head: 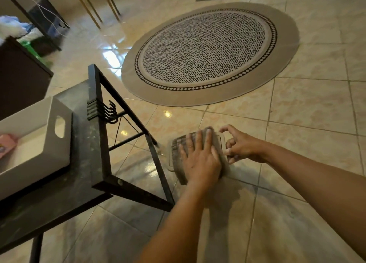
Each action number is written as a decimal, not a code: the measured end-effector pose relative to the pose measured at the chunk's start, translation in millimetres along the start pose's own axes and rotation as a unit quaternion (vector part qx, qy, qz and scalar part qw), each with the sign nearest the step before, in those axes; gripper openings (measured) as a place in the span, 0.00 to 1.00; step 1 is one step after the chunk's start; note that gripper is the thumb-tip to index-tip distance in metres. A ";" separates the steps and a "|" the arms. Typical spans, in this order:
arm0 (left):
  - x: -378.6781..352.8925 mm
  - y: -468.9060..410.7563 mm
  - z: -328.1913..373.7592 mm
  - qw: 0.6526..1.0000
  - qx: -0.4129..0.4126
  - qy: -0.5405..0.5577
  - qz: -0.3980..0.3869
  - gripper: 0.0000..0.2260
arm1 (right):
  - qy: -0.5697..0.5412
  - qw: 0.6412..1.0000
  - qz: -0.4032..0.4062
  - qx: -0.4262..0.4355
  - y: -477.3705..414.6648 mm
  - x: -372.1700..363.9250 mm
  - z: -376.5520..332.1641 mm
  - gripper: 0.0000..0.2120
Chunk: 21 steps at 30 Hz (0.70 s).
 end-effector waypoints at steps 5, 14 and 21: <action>19.1 19.3 -37.1 0.990 0.123 0.022 0.072 0.28 | 0.007 1.000 0.005 -0.002 -1.3 2.3 -4.7 0.31; 3.2 3.7 -10.2 1.000 -0.003 0.010 0.012 0.27 | 0.006 1.000 0.009 -0.004 5.3 1.7 -7.0 0.31; -4.2 48.2 -13.9 0.994 0.061 0.074 0.060 0.28 | 0.004 1.000 0.010 -0.007 4.2 4.4 -10.1 0.31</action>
Point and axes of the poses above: each hand's wrist, its own y-axis away from the middle knuckle, its own x-axis out of the back of the hand, z = x × y, the point moved 2 cm from there along -y, towards the middle knuckle, and after that the axes turned 12 degrees about y, right-handed, at the moved point
